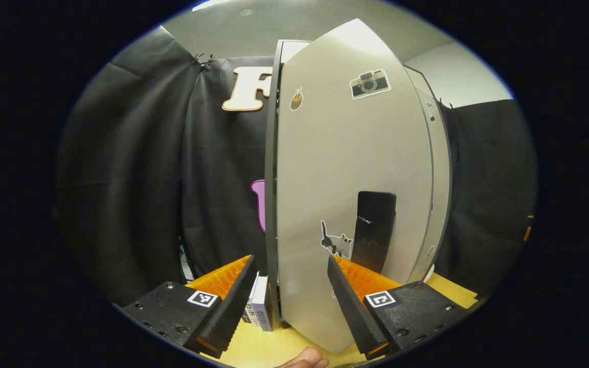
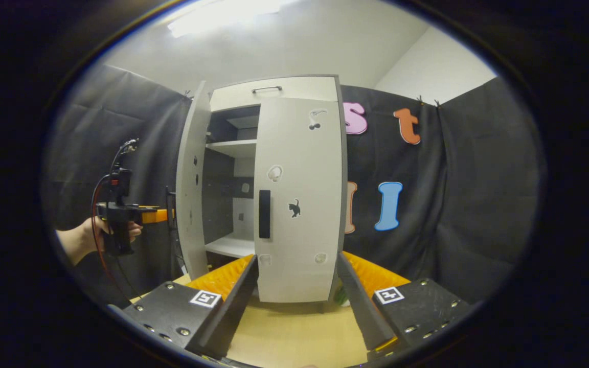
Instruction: Grasp the bottle in the cabinet with the left hand and place it on the coaster, then close the right door with the right hand and the left door with the left hand.
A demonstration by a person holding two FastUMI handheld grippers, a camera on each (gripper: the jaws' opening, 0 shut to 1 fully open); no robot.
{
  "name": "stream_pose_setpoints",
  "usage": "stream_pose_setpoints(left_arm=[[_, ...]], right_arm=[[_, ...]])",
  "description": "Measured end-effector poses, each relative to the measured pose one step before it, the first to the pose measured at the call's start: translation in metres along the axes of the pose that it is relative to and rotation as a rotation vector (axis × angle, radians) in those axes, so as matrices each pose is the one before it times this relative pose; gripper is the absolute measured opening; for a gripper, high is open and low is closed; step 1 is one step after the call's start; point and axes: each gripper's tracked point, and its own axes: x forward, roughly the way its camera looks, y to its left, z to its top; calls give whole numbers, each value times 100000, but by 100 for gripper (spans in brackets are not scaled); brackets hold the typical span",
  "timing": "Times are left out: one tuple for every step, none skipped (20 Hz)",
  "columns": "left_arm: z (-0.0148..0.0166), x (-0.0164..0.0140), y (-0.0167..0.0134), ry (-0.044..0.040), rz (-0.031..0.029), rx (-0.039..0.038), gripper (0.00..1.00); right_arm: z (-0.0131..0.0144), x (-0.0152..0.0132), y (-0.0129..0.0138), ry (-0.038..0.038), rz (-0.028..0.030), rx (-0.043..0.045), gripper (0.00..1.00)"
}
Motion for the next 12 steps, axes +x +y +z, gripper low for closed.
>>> stream_pose_setpoints(left_arm=[[-157,155,-212,464,342,-564,90],[0,60,-136,118,582,-713,90],[108,25,-138,-491,537,-1404,90],[180,54,-338,-692,-69,-1549,91],[246,129,-523,-755,-955,-824,91],[-78,134,-682,1137,-1434,-516,91],[-236,-3,-618,1853,-1255,-431,91],[-46,-351,-400,1097,-149,-498,92],[428,-287,-435,-1025,54,-270,92],[577,-221,-292,-1427,376,395,93],[402,-205,-125,-466,1032,1268,91],[58,-473,130,1020,1716,2216,93]], right_arm=[[-1,-240,-553,-10,-1138,-238,94],[19,-257,-415,116,-645,-444,94],[-48,-183,-300,164,-569,-469,94],[15,-163,-227,-129,-455,-440,94],[1,-251,-280,-88,-154,-296,94],[14,-159,-128,-8,74,-137,94],[-36,-321,-16,-159,141,-79,93],[-18,-372,-25,-241,19,-12,94],[70,-351,-74,-471,402,-82,94],[135,-427,47,-740,626,-167,94],[44,-399,-25,-772,762,-171,94],[105,-327,-28,-514,275,-114,94]])
